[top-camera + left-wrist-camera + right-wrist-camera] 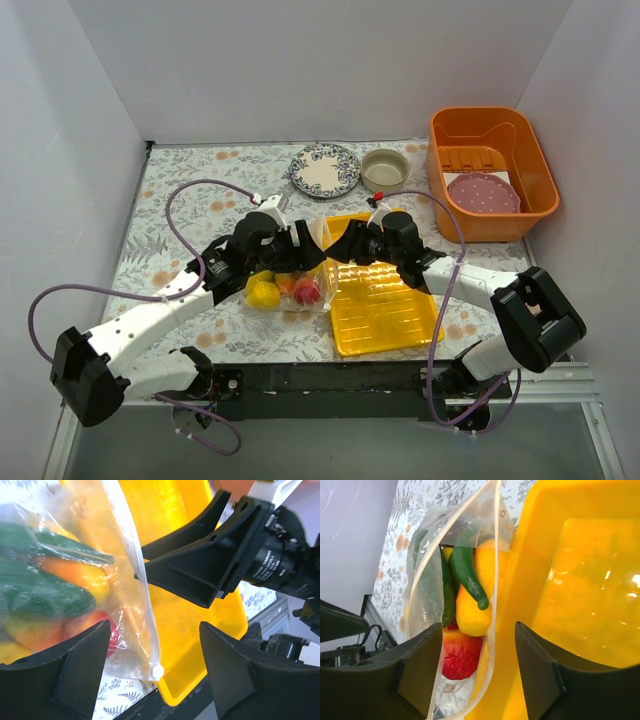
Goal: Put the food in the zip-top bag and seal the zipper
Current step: Adjust the zipper food storage bag at the center of the board.
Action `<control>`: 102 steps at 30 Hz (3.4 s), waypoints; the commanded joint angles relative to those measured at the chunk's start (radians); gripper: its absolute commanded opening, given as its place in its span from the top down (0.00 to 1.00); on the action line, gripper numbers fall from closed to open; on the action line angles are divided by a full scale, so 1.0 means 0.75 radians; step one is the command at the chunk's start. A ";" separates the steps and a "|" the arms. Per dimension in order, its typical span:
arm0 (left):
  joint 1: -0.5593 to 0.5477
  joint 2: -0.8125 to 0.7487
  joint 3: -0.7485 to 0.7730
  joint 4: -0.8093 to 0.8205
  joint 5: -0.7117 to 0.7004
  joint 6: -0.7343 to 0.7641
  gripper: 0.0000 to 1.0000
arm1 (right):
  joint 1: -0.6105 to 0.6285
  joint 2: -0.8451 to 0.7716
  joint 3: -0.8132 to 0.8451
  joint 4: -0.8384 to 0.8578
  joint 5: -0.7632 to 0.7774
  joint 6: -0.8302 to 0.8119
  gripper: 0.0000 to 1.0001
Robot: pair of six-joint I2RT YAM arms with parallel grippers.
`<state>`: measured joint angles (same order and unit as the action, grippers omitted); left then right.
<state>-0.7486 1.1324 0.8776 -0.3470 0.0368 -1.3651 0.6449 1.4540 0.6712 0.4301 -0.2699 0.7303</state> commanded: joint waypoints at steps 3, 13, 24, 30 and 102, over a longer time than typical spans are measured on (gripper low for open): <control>0.002 -0.135 0.010 -0.088 -0.200 -0.004 0.26 | -0.074 -0.092 0.056 -0.011 0.051 -0.025 0.28; 0.002 -0.160 -0.033 -0.141 -0.196 -0.031 0.25 | -0.207 0.059 0.227 0.197 -0.255 0.057 0.10; 0.002 -0.309 -0.209 -0.173 -0.082 -0.141 0.25 | -0.222 0.329 0.438 0.106 -0.393 0.057 0.05; 0.000 -0.324 -0.309 -0.114 0.053 -0.209 0.28 | -0.222 0.389 0.500 0.018 -0.430 0.012 0.05; -0.188 -0.221 -0.605 0.391 -0.076 -0.855 0.37 | -0.248 0.219 0.269 0.147 -0.284 0.143 0.99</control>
<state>-0.8860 1.0309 0.4706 -0.0834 0.0055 -1.9045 0.4648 1.6764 0.8742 0.5228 -0.4973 0.8463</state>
